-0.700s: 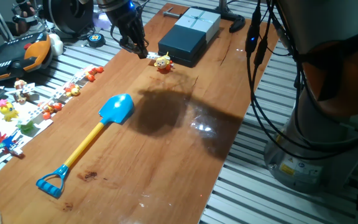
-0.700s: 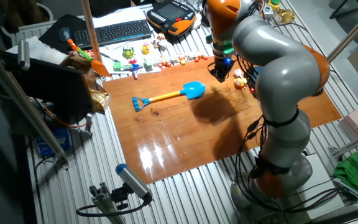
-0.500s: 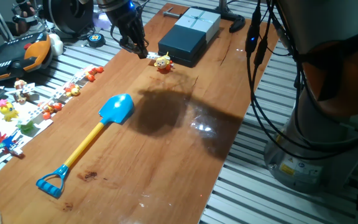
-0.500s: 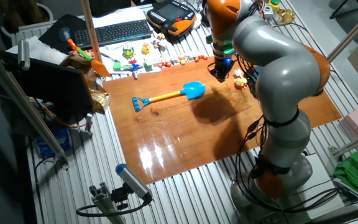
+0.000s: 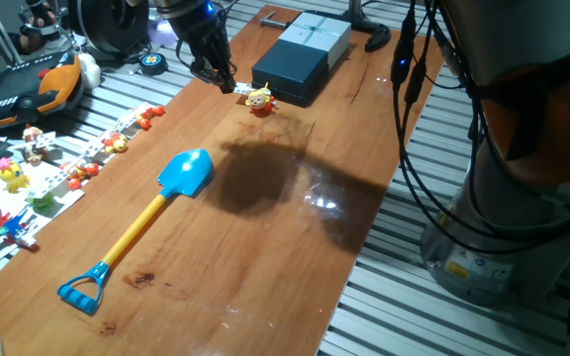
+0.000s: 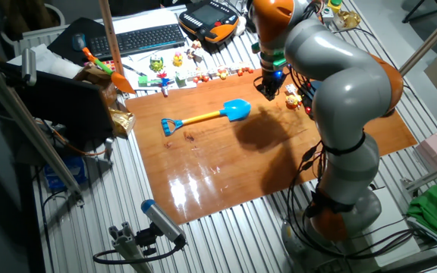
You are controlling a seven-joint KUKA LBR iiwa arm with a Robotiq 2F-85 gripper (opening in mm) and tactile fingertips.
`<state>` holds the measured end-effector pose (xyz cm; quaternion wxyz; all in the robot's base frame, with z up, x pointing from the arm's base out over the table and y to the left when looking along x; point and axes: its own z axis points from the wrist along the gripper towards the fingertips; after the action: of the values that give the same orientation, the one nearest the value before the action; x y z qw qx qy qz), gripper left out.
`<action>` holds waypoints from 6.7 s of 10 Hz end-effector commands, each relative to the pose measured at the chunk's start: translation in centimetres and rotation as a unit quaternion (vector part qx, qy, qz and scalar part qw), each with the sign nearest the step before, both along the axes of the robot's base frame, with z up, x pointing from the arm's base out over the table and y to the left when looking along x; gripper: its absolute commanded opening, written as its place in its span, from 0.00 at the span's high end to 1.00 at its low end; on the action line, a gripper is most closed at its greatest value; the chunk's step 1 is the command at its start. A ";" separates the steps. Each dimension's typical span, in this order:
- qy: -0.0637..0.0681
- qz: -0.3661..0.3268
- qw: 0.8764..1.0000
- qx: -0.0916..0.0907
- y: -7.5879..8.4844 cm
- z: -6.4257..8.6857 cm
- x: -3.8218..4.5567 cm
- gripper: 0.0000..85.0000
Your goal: Use a shovel to scoop up an object
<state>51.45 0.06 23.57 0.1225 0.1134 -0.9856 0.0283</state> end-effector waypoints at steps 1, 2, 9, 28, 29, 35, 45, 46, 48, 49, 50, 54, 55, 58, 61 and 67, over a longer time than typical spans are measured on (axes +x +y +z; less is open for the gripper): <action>-0.013 -0.026 1.000 0.013 0.0 0.0 0.00 0.97; -0.031 -0.082 0.995 0.048 0.0 0.0 0.00 0.99; -0.005 -0.142 0.990 0.013 0.0 0.0 0.00 0.99; -0.053 -0.450 0.891 -0.005 17.5 -7.1 7.73 0.99; -0.058 -0.463 0.885 -0.005 18.0 -7.4 7.75 0.99; -0.082 -0.518 0.851 -0.021 18.8 -9.2 8.17 0.99; -0.025 -0.547 0.836 -0.003 19.0 -10.5 7.97 0.99; -0.044 -0.550 0.834 -0.004 19.0 -10.5 7.97 0.99; -0.088 -0.565 0.821 -0.001 19.0 -10.5 7.97 0.99; -0.100 -0.569 0.817 -0.001 19.0 -10.5 7.97 0.99; -0.106 -0.572 0.813 -0.005 19.0 -10.5 7.97 0.99; -0.113 -0.584 0.804 -0.016 19.0 -10.5 7.97 0.99; -0.112 -0.578 0.808 -0.019 19.0 -10.5 7.97 0.99; -0.135 -0.568 0.811 -0.021 19.0 -10.5 7.97 0.99; -0.130 -0.566 0.814 -0.017 19.0 -10.5 7.97 0.99; -0.161 -0.646 0.745 -0.038 22.5 -12.7 9.52 0.55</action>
<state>61.06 22.61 10.79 -0.0450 -0.5584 -0.8284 -0.0030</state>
